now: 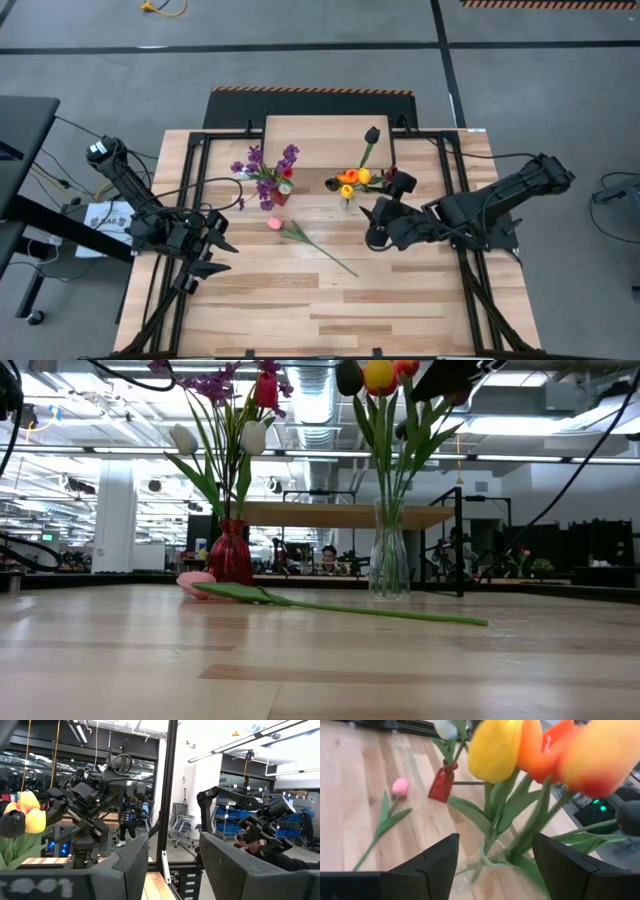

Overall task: Pick and place flowers into a vace then onto a shelf
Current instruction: Put the pink flower into the white flower vase

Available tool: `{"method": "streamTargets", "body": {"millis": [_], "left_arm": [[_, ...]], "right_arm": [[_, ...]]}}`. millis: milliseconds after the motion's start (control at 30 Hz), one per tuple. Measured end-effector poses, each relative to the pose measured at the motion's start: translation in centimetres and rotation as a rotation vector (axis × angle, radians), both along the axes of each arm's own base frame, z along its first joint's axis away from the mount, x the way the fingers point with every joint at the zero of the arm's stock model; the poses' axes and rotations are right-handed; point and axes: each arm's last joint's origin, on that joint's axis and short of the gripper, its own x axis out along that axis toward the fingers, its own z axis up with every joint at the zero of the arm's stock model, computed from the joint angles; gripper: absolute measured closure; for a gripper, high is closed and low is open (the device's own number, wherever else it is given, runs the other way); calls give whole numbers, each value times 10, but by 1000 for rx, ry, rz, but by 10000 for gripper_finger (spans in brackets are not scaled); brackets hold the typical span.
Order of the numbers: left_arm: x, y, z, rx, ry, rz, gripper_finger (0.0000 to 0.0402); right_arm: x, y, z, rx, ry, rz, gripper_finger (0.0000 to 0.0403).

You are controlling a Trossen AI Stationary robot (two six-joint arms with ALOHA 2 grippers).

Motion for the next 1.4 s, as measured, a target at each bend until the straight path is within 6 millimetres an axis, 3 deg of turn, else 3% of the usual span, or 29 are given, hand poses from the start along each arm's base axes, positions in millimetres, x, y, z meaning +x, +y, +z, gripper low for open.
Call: {"method": "streamTargets", "body": {"millis": [467,733,867,1133,1400], "left_arm": [[0,0,0,-12,5,-4,235],[1,-1,-3,9,27,-6,235],[2,-2,-6,32,49,-7,235],[5,-5,-11,57,74,-8,235],[10,-12,-18,74,114,-14,235]], "right_arm": [[-17,40,12,49,-34,139,157],[-22,65,4,244,-57,197,157],[-9,85,-23,272,7,200,157],[35,112,-104,254,39,71,157],[83,107,-158,258,-135,-44,157]]}}
